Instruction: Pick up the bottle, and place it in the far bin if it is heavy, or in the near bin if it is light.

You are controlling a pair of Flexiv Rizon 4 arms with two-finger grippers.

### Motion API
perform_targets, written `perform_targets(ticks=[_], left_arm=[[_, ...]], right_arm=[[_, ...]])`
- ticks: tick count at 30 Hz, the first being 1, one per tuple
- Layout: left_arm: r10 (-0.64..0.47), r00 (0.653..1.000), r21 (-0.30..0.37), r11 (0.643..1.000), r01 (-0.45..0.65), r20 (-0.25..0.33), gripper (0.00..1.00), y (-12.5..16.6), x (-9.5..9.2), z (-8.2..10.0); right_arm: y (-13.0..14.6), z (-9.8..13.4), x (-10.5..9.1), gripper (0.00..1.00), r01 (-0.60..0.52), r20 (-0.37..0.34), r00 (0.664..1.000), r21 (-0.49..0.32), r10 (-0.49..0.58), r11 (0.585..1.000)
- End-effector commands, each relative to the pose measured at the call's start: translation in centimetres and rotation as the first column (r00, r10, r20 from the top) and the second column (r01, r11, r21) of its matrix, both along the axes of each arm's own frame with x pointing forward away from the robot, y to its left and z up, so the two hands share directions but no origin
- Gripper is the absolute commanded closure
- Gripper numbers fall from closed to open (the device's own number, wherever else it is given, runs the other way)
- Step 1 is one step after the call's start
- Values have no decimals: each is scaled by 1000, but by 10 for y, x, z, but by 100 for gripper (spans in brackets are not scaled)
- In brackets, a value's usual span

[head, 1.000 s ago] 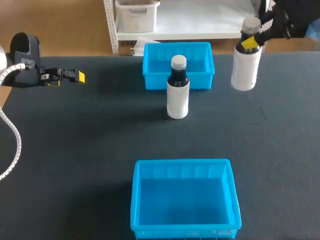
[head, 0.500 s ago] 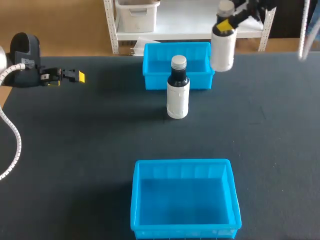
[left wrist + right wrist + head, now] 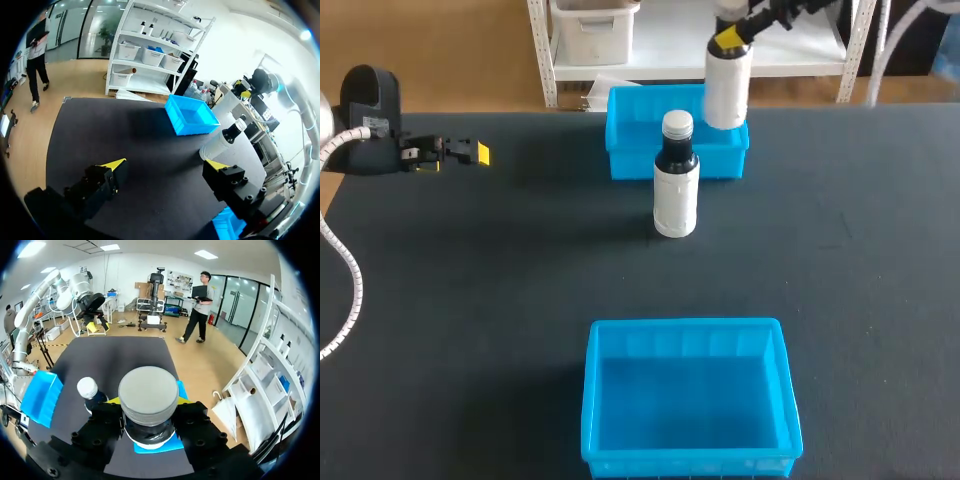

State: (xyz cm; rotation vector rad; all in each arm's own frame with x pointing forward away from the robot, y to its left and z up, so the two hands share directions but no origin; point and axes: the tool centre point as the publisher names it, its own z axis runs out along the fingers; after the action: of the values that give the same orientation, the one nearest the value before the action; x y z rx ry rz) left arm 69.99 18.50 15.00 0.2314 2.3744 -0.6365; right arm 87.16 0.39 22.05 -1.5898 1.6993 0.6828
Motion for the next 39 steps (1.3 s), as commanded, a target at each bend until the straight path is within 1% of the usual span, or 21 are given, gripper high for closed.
perform_targets(ticks=[1,7,13,30,39], left_arm=[[0,1000,0,1000,0,0,0,0,0,0],[0,1000,0,1000,0,0,0,0,0,0],[0,1000,0,1000,0,0,0,0,0,0],[0,1000,0,1000,0,0,0,0,0,0],[0,1000,0,1000,0,0,0,0,0,0]], right_arm=[[21,2,35,100,-89,-53,995,-22,88,996],[45,-3,49,100,-132,-59,989,1,132,991],[66,-14,57,100,-165,-70,984,13,166,986],[105,-46,63,100,-235,-107,966,32,237,972],[114,-62,64,100,-256,-157,953,46,260,966]])
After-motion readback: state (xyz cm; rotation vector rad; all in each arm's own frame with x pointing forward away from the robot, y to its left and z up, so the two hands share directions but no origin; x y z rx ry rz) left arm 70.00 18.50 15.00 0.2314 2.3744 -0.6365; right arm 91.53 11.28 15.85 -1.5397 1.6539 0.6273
